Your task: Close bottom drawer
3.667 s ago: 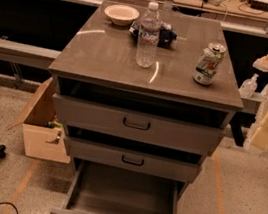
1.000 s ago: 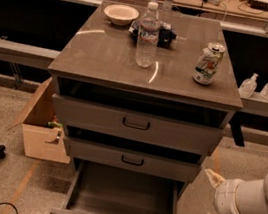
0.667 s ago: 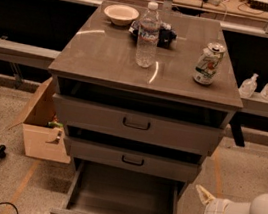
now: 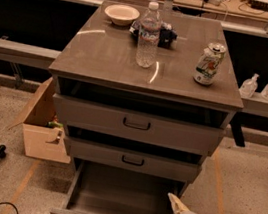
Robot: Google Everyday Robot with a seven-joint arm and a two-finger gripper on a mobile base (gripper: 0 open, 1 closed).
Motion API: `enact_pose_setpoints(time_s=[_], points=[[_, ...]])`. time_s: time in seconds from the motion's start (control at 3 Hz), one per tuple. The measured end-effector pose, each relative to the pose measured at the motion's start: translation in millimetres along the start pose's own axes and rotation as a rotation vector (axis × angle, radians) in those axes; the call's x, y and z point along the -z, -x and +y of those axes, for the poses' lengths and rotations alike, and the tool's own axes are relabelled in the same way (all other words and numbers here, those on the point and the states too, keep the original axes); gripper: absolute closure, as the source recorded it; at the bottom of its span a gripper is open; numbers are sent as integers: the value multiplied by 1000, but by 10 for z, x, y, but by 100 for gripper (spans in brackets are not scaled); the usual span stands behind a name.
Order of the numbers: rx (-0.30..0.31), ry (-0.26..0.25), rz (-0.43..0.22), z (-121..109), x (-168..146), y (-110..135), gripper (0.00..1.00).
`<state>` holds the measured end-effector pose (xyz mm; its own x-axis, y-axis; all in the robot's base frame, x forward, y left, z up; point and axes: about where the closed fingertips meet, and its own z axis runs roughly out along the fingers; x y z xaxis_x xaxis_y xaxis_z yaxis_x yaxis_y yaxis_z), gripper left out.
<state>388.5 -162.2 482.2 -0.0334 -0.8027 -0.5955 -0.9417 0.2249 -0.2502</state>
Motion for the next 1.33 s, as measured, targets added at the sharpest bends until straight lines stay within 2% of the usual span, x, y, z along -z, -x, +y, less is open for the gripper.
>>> enact_pose_setpoints(time_s=[0.33,0.67,1.0,1.33], points=[[-27,46,-42,243,-278,-71,0],[-27,46,-42,243,-278,-71,0],[-3,15,-22,227,-461,-164,0],[90,-65,38,-8,-1124,-576,0]])
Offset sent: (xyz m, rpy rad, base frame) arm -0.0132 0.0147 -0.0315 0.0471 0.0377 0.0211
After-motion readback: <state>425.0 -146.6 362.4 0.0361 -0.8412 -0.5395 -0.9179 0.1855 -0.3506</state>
